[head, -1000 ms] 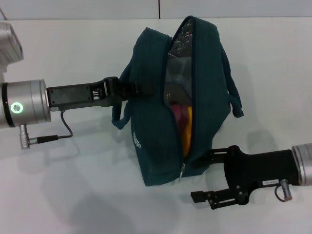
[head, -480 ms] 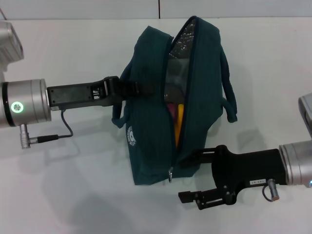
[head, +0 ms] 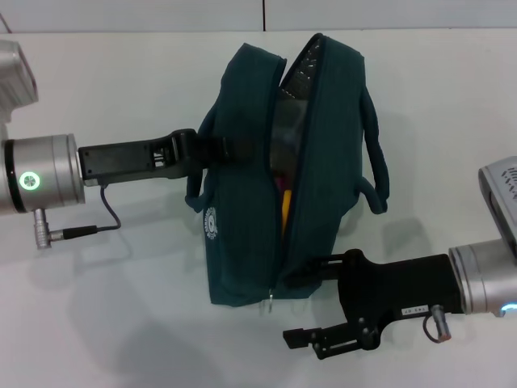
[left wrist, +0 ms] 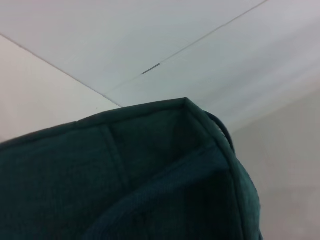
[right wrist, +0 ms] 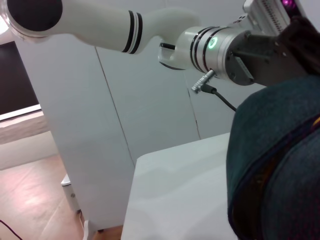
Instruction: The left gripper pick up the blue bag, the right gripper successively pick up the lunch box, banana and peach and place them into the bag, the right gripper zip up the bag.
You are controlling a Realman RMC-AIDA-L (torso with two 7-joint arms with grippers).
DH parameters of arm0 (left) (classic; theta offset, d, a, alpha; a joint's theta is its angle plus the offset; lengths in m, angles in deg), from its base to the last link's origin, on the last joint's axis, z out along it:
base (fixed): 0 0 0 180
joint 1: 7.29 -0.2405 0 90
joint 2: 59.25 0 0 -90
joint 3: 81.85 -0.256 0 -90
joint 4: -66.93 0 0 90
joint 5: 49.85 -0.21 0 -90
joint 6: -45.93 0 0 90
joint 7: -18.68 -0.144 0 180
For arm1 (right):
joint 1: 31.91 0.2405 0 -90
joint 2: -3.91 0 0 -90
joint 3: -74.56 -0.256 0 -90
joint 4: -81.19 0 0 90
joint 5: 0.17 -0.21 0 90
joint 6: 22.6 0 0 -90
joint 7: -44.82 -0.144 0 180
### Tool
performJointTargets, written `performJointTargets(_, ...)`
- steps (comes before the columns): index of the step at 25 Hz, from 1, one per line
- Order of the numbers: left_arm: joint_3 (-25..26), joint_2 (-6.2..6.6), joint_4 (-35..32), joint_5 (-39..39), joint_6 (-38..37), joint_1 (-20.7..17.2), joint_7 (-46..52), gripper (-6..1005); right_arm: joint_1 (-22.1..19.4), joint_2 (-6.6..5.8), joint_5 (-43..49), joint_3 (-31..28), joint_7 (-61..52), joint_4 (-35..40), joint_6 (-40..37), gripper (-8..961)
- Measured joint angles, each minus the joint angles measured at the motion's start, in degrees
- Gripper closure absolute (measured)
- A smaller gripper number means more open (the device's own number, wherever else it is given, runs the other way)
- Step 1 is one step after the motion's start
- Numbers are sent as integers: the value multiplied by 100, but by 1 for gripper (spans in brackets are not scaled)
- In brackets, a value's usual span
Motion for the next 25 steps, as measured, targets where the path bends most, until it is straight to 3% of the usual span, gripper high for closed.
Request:
performJointTargets(8,0,-2,197,-15,36,8,-19,966,-53,0,-257,300,-11,30,64,202)
performJointTargets(25,0,-13,199,23,35,-121,-80,965,-261,-20,-271,326,-42,-30,35,203)
